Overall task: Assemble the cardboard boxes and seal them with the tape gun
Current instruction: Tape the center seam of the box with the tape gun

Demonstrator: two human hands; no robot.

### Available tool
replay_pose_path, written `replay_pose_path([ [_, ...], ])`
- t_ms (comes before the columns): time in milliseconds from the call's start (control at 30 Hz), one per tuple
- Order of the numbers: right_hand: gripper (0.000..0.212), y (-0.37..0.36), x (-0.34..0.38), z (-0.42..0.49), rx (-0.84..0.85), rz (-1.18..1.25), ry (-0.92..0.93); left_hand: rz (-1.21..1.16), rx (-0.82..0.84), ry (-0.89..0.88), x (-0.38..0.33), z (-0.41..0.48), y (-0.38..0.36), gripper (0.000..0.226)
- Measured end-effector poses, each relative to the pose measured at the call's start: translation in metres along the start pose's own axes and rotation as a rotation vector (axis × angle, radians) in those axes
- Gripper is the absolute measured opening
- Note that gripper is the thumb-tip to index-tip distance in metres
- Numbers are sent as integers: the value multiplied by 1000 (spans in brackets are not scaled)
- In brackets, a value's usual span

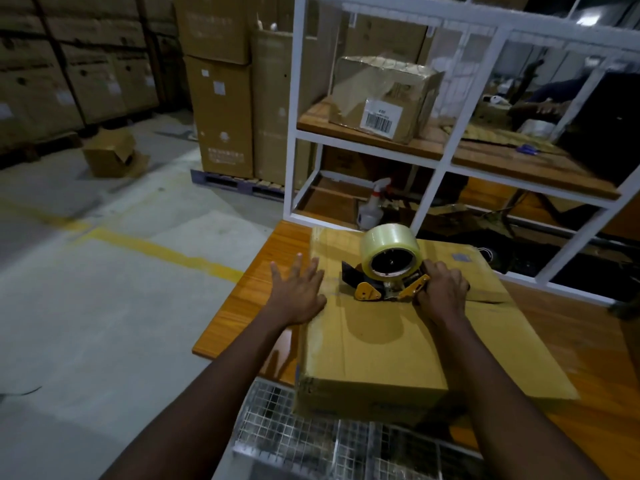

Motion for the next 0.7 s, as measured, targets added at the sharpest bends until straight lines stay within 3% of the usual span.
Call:
replay_pose_path([
  [267, 38, -1, -3, 3, -48, 43, 48, -34, 112, 114, -24, -3, -23, 84],
  [533, 43, -7, -91, 9, -73, 61, -16, 11, 141, 160, -25, -4, -20, 83],
  [700, 42, -3, -98, 14, -67, 11, -13, 60, 112, 237, -53, 1, -19, 80],
])
Point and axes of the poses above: each hand's wrist, its own z-axis towards the middle knuckle, its own y-axis out of the back of the hand, x = y × z, the point moved 9 cm from there along z, towards the middle knuckle, and after that the axes turned 6 degrees about -z, right-handed, at the moved point
